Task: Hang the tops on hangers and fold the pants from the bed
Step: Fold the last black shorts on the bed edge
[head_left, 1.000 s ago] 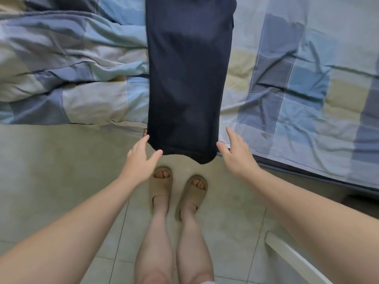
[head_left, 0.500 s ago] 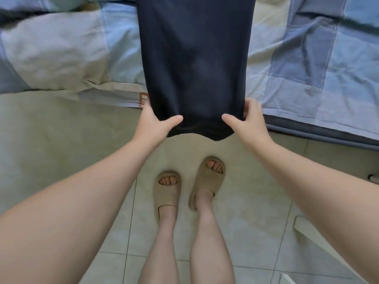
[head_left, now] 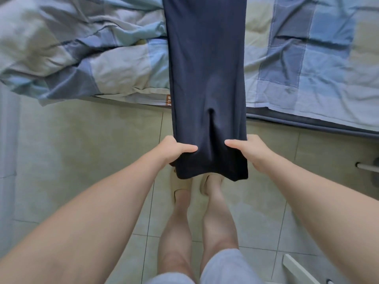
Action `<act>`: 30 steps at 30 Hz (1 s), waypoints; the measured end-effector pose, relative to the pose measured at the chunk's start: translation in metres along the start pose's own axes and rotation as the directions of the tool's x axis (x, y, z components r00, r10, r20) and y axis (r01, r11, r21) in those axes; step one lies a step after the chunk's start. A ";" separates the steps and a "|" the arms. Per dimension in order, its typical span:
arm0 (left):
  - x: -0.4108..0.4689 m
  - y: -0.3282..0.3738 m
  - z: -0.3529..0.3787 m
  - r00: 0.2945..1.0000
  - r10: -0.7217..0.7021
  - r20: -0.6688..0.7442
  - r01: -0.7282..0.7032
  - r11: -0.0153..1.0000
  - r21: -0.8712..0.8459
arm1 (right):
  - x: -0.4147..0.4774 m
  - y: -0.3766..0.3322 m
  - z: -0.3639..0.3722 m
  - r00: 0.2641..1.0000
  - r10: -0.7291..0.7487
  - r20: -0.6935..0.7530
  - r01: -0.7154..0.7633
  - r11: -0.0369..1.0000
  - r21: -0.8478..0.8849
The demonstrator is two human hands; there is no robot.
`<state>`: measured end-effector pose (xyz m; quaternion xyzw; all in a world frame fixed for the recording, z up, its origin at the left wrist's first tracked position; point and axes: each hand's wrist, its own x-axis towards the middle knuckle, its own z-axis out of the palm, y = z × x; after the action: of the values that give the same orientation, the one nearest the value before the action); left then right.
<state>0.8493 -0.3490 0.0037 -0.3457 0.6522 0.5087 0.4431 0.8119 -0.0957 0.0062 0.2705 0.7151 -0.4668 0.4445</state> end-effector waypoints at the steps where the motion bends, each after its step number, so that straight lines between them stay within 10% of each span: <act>1: -0.015 -0.001 -0.003 1.000 -0.004 0.000 0.004 1.000 -0.009 | -0.015 0.006 0.000 0.999 0.018 -0.027 -0.018 1.000 0.010; 14: -0.200 -0.029 -0.022 0.987 -0.059 -0.147 0.003 0.935 -0.356 | -0.217 -0.014 0.029 0.977 0.089 -0.194 0.009 0.890 0.455; 24: -0.298 -0.056 -0.026 0.981 0.074 -0.181 -0.086 0.994 -0.061 | -0.305 0.014 0.036 0.984 0.053 -0.172 0.037 0.876 0.481; 30: -0.337 -0.115 0.008 0.977 0.007 -0.214 -0.046 0.983 -0.175 | -0.346 0.076 0.047 0.989 0.044 -0.139 0.029 0.875 0.483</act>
<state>1.0786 -0.3690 0.2752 -0.4277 0.6519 0.5314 0.3312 1.0495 -0.0972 0.2726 0.4091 0.6054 -0.6077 0.3113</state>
